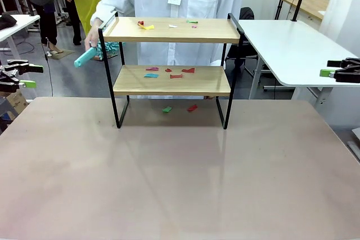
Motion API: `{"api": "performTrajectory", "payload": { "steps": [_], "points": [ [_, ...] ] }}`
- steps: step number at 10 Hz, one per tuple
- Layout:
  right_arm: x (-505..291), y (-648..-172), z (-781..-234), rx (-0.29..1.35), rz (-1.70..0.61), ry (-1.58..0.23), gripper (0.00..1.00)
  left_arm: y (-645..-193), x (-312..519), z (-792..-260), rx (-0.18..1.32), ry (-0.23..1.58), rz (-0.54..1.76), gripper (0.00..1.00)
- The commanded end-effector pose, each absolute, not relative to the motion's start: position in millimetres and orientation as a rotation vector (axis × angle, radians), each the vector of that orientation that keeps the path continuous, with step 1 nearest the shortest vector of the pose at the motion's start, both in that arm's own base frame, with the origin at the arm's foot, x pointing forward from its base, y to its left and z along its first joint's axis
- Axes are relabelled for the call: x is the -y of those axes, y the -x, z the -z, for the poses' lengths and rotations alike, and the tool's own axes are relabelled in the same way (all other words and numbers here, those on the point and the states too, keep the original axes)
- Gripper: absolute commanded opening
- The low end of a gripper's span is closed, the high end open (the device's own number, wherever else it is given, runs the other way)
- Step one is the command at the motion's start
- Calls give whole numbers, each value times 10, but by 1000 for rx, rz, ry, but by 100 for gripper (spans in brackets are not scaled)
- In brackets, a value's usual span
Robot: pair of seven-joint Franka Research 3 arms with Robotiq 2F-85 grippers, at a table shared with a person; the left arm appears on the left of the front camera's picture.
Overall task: Clean the shelf.
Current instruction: Pick up the Duster handed by the human.
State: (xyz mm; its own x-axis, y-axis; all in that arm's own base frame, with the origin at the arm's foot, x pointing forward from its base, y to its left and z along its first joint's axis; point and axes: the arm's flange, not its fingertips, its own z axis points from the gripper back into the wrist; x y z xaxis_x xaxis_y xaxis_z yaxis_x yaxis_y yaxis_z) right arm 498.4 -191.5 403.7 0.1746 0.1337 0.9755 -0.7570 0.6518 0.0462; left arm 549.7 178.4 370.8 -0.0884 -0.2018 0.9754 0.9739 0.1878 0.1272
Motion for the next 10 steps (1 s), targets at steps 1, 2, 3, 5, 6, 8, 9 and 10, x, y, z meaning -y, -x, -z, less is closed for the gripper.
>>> {"api": "performTrajectory", "payload": {
  "steps": [1, 2, 3, 5, 6, 8, 9, 10],
  "points": [
    [1928, -4973, -4070, 1242, -693, -605, 100, -5498, -1777, -3717, 1233, 867, 1223, 100],
    [1928, -4973, -4070, 1242, -693, -605, 100, -5498, -1777, -3717, 1233, 867, 1223, 100],
    [1928, -4973, -4070, 1242, -693, -605, 100, -5498, -1777, -3717, 1233, 867, 1223, 100],
    [1928, -4973, -4070, 1242, -693, -605, 100, -5498, -1777, -3717, 1233, 867, 1223, 100],
    [1928, -4973, -4070, 1242, -693, -605, 100, -5498, -1777, -3717, 1233, 867, 1223, 100],
    [1928, -4973, -4070, 1242, -693, -605, 100, -5498, -1777, -3717, 1233, 867, 1223, 100],
    [1928, -4973, -4070, 1242, -693, -605, 100, -5498, -1777, -3717, 1233, 867, 1223, 100],
    [1928, -4973, -4070, 1242, -693, -605, 100, -5498, -1777, -3717, 1233, 867, 1223, 100]
  ]
}}
